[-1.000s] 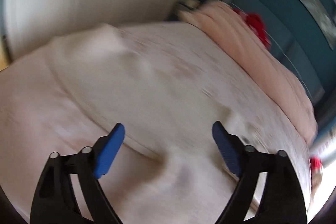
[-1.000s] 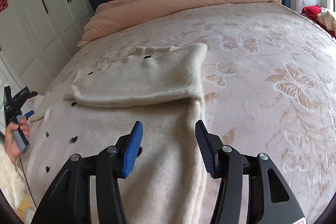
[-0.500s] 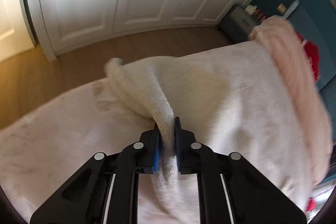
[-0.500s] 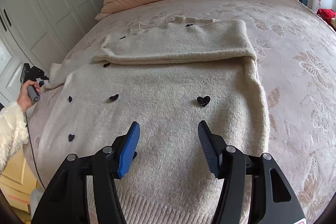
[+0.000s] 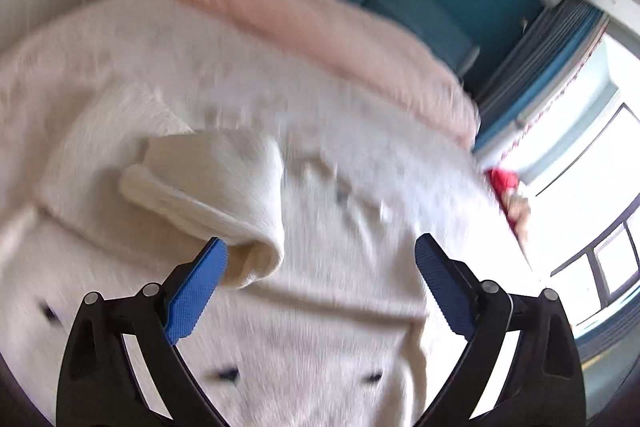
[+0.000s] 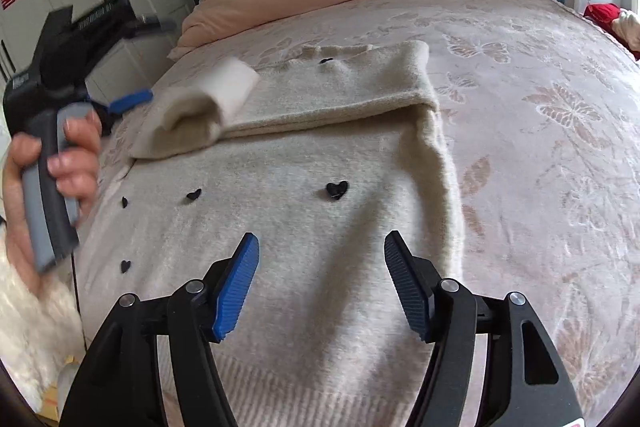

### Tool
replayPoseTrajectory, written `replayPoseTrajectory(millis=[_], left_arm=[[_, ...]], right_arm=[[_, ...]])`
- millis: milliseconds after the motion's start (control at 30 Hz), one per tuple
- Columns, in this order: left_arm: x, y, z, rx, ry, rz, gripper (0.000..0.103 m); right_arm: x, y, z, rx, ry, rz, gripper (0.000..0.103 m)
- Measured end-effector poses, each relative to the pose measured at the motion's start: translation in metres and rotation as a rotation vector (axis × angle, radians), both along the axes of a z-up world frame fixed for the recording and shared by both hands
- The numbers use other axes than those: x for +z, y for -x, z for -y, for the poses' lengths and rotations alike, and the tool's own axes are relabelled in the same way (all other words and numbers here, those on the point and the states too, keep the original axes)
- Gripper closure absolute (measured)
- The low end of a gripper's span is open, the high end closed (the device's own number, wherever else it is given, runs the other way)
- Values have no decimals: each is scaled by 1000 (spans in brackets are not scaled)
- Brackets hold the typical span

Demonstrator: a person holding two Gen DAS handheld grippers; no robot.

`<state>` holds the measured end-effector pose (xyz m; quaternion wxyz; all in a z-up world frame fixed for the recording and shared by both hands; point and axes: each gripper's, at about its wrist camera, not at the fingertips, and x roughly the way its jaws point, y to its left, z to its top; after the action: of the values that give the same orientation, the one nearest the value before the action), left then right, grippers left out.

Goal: Fold small clothes

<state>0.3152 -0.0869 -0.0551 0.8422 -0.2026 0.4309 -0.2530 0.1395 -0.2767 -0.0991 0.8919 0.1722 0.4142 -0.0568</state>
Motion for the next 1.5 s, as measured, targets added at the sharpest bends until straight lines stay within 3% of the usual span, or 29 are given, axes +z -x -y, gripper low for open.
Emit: replayPoseTrajectory(millis=[100, 167, 267, 367, 533, 633, 667, 700, 733, 767, 867, 900, 967, 1033, 1067, 1167, 1200, 1267, 1333, 1433, 1467, 1500], left_arm=[[-41, 19, -24, 75, 35, -129, 11], [-55, 26, -52, 150, 64, -172, 10], [-70, 10, -103, 297, 124, -237, 10], [-89, -13, -137, 418, 156, -310, 11], [-101, -50, -167, 458, 169, -334, 30], [-111, -64, -167, 477, 181, -379, 52], [-113, -66, -168, 487, 179, -385, 68], [-115, -68, -171, 497, 170, -394, 79], [-114, -66, -179, 499, 170, -399, 82], [-115, -66, -182, 503, 173, -401, 87], [-122, -70, -190, 477, 179, -391, 87], [-122, -69, -191, 467, 175, -383, 87], [-121, -68, -187, 459, 151, -362, 84], [-117, -66, -181, 454, 122, -339, 81], [-115, -64, -179, 457, 119, -330, 75], [-111, -62, -177, 480, 167, -331, 58], [-109, -62, -176, 489, 179, -332, 57], [-105, -65, -173, 503, 175, -320, 57], [-105, -71, -169, 505, 158, -324, 62], [-108, -77, -166, 520, 156, -364, 83], [-109, -79, -167, 528, 148, -372, 92], [-108, -80, -168, 535, 137, -376, 96]], right_arm=[[3, -1, 14, 9, 10, -2, 37], [8, -14, 17, 43, -11, 14, 37], [13, -56, 4, 114, -15, 16, 36], [16, -113, -37, 212, 103, 38, 36], [5, -208, -127, 417, 337, 8, 36], [-12, -254, -158, 457, 381, -48, 36], [-18, -266, -162, 467, 368, -71, 44], [-23, -276, -163, 470, 358, -89, 88], [-22, -283, -156, 450, 315, -100, 95], [-12, -283, -139, 381, 229, -55, 95], [23, -244, -43, 62, -91, 128, 94], [22, -223, -7, -40, -187, 160, 94], [3, -196, 44, -139, -294, 146, 92], [-23, -187, 69, -176, -276, 48, 87], [-37, -185, 77, -166, -298, 13, 87], [-57, -179, 93, -168, -404, 5, 85], [-60, -177, 97, -173, -434, 22, 77], [-63, -179, 104, -189, -497, 61, 62], [-64, -188, 105, -195, -540, 75, 58], [-60, -212, 97, -169, -547, 80, 55], [-59, -221, 92, -163, -530, 71, 66], [-57, -228, 89, -146, -517, 64, 94]])
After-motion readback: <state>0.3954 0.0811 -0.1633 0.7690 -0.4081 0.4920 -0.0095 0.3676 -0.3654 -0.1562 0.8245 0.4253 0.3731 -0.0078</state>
